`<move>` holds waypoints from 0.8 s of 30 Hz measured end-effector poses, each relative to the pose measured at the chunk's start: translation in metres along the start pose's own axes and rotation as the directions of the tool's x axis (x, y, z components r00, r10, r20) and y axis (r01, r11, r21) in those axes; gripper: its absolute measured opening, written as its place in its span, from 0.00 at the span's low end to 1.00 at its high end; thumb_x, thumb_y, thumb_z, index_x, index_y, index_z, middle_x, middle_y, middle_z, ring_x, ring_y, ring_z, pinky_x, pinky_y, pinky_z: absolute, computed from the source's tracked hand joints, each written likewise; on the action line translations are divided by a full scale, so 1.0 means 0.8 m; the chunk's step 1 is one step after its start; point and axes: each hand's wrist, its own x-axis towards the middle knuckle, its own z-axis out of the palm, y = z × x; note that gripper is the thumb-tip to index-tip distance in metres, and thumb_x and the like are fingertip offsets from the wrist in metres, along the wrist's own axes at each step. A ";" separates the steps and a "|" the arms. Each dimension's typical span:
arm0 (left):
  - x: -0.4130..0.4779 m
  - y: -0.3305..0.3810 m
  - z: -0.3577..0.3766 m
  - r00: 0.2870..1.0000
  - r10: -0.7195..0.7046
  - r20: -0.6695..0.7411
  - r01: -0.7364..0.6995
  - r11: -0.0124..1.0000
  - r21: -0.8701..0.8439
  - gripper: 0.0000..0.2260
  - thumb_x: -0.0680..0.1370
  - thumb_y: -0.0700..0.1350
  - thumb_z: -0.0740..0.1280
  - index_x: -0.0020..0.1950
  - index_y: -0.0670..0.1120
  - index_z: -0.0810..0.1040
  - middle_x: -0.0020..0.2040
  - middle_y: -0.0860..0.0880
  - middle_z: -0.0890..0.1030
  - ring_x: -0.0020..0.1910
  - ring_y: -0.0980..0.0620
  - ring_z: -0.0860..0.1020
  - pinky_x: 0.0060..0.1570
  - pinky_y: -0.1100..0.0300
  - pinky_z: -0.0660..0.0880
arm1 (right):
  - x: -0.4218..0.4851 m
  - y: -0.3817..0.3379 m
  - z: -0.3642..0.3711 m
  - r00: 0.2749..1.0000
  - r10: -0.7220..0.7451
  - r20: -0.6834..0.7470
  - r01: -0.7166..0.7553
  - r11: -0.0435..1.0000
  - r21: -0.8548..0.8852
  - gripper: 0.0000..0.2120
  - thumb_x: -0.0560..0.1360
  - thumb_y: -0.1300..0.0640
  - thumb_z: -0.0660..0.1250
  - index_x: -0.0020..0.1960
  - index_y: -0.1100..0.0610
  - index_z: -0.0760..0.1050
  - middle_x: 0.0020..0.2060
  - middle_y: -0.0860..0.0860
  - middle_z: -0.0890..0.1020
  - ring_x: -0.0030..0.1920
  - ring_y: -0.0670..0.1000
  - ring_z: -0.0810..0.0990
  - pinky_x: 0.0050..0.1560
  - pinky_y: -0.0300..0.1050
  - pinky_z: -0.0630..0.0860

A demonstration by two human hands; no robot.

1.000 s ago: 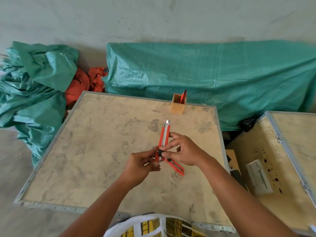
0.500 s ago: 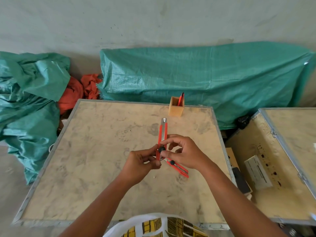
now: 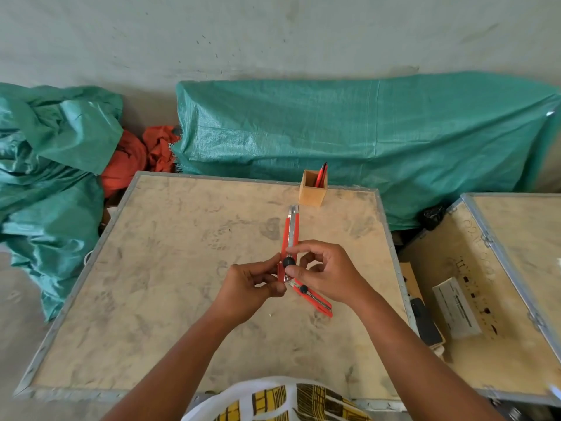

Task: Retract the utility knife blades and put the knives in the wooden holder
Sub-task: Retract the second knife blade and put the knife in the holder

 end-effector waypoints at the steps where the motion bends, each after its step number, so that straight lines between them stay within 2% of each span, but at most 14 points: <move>1: 0.001 0.001 0.002 1.000 0.003 0.003 -0.003 1.000 0.007 0.24 0.69 0.28 0.74 0.63 0.44 0.79 0.47 0.46 0.87 0.39 0.50 0.80 0.49 0.48 0.83 | 0.000 0.001 -0.001 1.000 -0.007 -0.016 0.007 1.000 -0.010 0.12 0.70 0.54 0.80 0.52 0.48 0.85 0.51 0.43 0.86 0.44 0.47 0.84 0.46 0.46 0.83; 5: 0.005 0.002 0.004 1.000 0.011 0.002 -0.011 1.000 0.022 0.25 0.69 0.28 0.74 0.64 0.44 0.79 0.46 0.46 0.87 0.39 0.50 0.81 0.50 0.48 0.83 | -0.001 -0.001 0.006 0.994 0.007 -0.110 -0.013 0.999 -0.047 0.13 0.67 0.48 0.80 0.45 0.51 0.81 0.45 0.44 0.86 0.44 0.46 0.84 0.45 0.48 0.83; 9: 0.013 0.004 0.011 1.000 0.016 -0.001 -0.016 1.000 0.022 0.25 0.69 0.28 0.74 0.64 0.43 0.79 0.46 0.47 0.87 0.39 0.50 0.81 0.49 0.50 0.83 | 0.003 0.002 -0.005 0.998 0.005 -0.070 -0.005 1.000 -0.003 0.13 0.69 0.51 0.80 0.52 0.47 0.83 0.48 0.41 0.85 0.45 0.46 0.84 0.43 0.43 0.83; 16: 0.044 0.010 0.025 1.000 0.000 0.021 -0.001 0.999 0.053 0.25 0.69 0.28 0.74 0.63 0.47 0.80 0.45 0.47 0.87 0.40 0.50 0.81 0.46 0.58 0.82 | 0.020 0.013 -0.016 0.980 0.052 -0.191 -0.054 0.999 -0.004 0.12 0.67 0.49 0.82 0.46 0.49 0.83 0.45 0.43 0.86 0.46 0.44 0.84 0.42 0.37 0.81; 20: 0.079 0.014 0.029 0.998 -0.004 0.056 -0.002 0.995 0.099 0.26 0.70 0.30 0.74 0.64 0.50 0.79 0.49 0.49 0.87 0.42 0.46 0.83 0.47 0.55 0.83 | 0.047 0.025 -0.039 0.976 0.095 -0.195 -0.082 0.994 0.074 0.10 0.74 0.53 0.76 0.55 0.50 0.86 0.50 0.43 0.88 0.50 0.44 0.86 0.52 0.47 0.85; 24: 0.131 0.024 0.035 0.996 -0.004 0.084 -0.011 0.985 0.173 0.27 0.72 0.30 0.73 0.60 0.59 0.79 0.49 0.53 0.86 0.43 0.45 0.84 0.46 0.60 0.82 | 0.089 0.044 -0.062 0.968 0.106 -0.228 -0.102 0.994 0.031 0.12 0.77 0.57 0.73 0.60 0.49 0.84 0.55 0.44 0.87 0.53 0.42 0.85 0.56 0.48 0.84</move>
